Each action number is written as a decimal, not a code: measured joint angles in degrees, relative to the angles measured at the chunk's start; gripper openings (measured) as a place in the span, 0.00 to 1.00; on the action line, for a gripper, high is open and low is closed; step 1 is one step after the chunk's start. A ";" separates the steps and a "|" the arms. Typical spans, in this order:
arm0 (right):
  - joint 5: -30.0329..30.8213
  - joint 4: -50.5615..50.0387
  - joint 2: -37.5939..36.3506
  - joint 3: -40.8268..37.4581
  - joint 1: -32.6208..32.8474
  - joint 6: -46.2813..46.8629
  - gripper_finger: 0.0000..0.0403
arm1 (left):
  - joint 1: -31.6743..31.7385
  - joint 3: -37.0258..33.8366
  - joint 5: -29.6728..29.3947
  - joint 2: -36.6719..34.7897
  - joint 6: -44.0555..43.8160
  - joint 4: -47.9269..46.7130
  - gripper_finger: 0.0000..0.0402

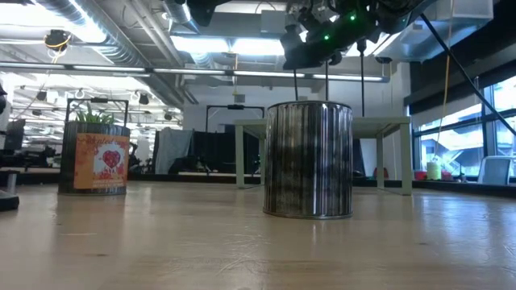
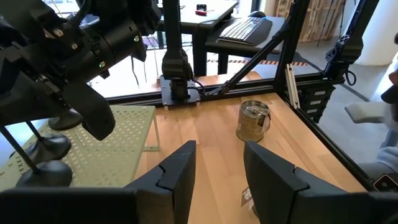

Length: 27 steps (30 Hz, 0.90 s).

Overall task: Pick & Place candle stick holders
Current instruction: Put the right black candle holder on the shelf

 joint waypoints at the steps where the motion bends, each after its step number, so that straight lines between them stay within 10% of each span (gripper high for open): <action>1: 0.00 -0.04 0.00 0.00 0.00 0.46 0.18 | -0.01 0.00 0.00 0.00 0.00 0.01 0.33; 27: 3.87 -0.95 0.00 0.00 1.91 1.52 0.28 | 0.00 0.00 -0.01 -0.01 0.00 0.00 0.33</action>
